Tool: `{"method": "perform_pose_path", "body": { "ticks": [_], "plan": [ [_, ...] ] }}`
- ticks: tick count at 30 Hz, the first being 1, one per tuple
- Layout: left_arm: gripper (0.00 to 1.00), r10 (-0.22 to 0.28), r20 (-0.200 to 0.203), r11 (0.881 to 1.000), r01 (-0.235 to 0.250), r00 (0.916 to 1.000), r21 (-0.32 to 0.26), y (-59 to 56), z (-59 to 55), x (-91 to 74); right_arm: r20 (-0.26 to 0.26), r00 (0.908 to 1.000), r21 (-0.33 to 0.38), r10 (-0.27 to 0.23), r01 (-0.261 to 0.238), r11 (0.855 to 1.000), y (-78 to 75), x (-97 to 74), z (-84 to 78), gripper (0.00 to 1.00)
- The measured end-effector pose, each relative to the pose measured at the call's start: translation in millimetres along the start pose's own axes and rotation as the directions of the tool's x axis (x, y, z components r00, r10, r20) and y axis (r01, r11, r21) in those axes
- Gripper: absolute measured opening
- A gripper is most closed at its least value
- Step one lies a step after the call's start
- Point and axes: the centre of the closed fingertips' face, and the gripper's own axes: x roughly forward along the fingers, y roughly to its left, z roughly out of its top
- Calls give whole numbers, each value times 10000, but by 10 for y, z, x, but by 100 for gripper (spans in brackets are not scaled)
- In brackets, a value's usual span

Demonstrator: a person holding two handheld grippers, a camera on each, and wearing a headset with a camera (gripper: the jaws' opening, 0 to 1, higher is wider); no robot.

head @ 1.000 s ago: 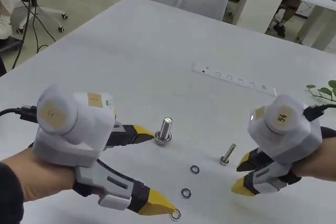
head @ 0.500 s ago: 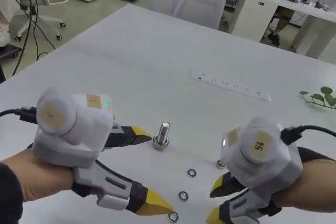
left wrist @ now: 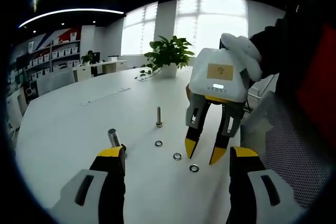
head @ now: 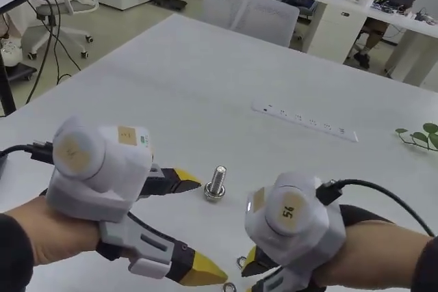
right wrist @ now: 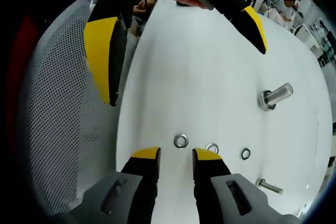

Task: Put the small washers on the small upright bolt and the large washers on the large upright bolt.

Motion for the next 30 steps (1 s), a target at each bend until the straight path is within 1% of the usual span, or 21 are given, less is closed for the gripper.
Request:
{"method": "perform_pose_path", "body": {
  "ticks": [8,13,18,19,22,24,30],
  "plan": [
    [81,44,40,10000,-44,10000,7,-17,12,-19,-172,9998,-246,58,-62,9997,5,105,48,23],
    [81,82,108,10000,-82,9999,-9,-25,30,-38,-271,9996,-472,-64,51,9989,-9,116,29,22],
    [81,91,120,10000,-91,9999,2,-42,37,-42,-357,9993,-538,-116,96,9985,1,131,14,21],
    [81,114,126,9999,-114,9999,12,-41,38,-43,-358,9992,-726,-193,167,9972,0,131,13,21],
    [81,122,163,9999,-122,9998,6,-48,48,-49,-385,9990,-738,-243,214,9970,-7,128,11,20],
    [80,133,170,9999,-133,9998,21,-51,52,-51,-413,9986,-893,-322,285,9956,-9,130,7,19],
    [80,168,199,9999,-168,9997,-5,-46,56,-58,-414,9987,-1079,-302,256,9938,-2,125,11,18]
  ]
}}
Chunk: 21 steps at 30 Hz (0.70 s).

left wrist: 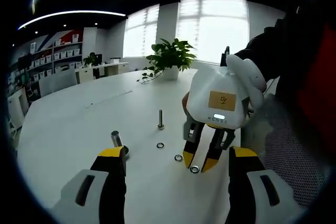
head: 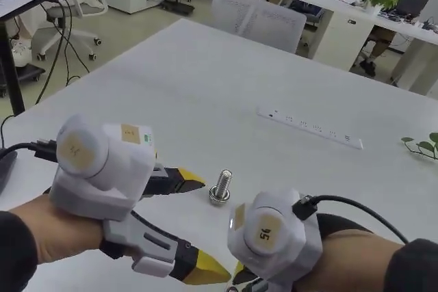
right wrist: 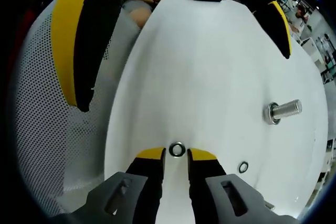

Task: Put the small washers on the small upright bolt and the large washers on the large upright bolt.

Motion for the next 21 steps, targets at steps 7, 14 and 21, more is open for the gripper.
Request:
{"method": "perform_pose_path", "body": {
  "ticks": [7,14,21],
  "plan": [
    [80,-14,-21,10000,14,10000,-2,1,-3,3,60,10000,-68,-40,41,10000,-26,-2,-4,14],
    [80,-39,-35,10000,39,10000,-7,3,-8,8,80,10000,-26,-17,17,10000,-35,1,3,14],
    [80,-47,-42,10000,47,10000,-30,9,-14,12,59,10000,129,8,-9,9999,-55,-2,-17,14]
  ]
}}
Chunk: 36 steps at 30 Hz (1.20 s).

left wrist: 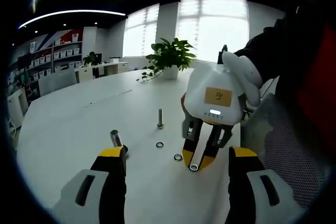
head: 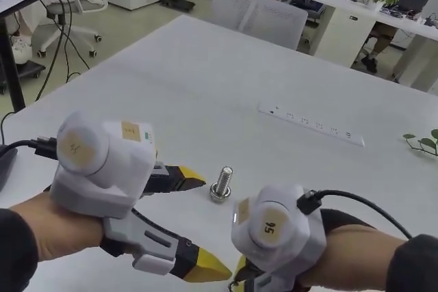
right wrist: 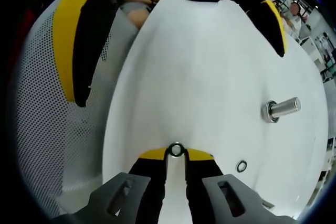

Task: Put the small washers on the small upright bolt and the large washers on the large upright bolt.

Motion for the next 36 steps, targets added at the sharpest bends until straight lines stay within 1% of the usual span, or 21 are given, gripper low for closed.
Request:
{"method": "perform_pose_path", "body": {
  "ticks": [4,9,19,25,36],
  "plan": [
    [80,-21,-10,10000,21,10000,-2,1,-3,11,18,10000,225,47,-47,9997,0,-33,-46,14],
    [80,-116,-56,9999,116,9999,25,-19,-6,46,50,10000,452,-14,12,9990,-21,-97,-110,13],
    [80,-233,-111,9997,233,9997,37,-28,-17,78,-48,9999,969,-152,156,9952,-54,-210,-321,13],
    [80,-299,-109,9995,299,9995,52,-33,-15,93,-144,9995,1335,-266,283,9906,-105,-240,-448,13],
    [80,-377,-184,9993,378,9991,47,-44,-35,99,-330,9982,1785,-507,558,9824,-203,-333,-655,13]
  ]
}}
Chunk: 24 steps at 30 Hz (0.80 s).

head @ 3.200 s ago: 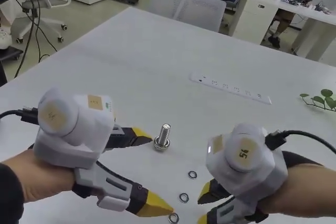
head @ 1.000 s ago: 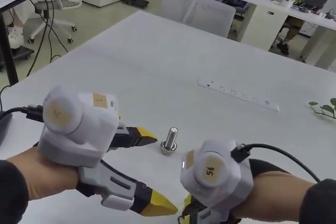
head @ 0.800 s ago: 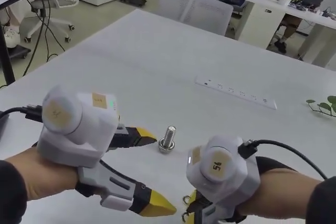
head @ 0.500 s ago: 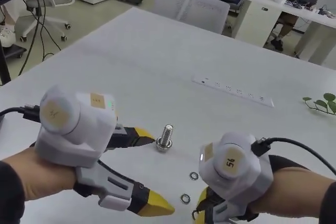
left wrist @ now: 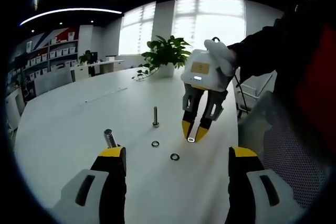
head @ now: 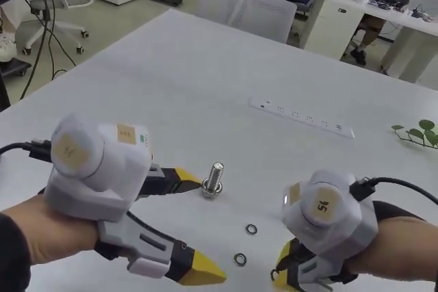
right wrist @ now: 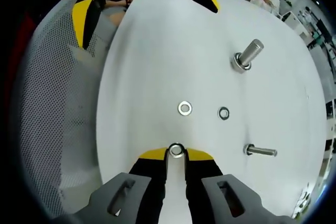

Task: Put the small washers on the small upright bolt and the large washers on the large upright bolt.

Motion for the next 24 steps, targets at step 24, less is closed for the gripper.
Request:
{"method": "perform_pose_path", "body": {
  "ticks": [24],
  "plan": [
    [79,-36,-85,10000,36,10000,-19,10,-21,18,-159,9940,636,-1078,1086,9920,-482,-474,-282,13]
  ]
}}
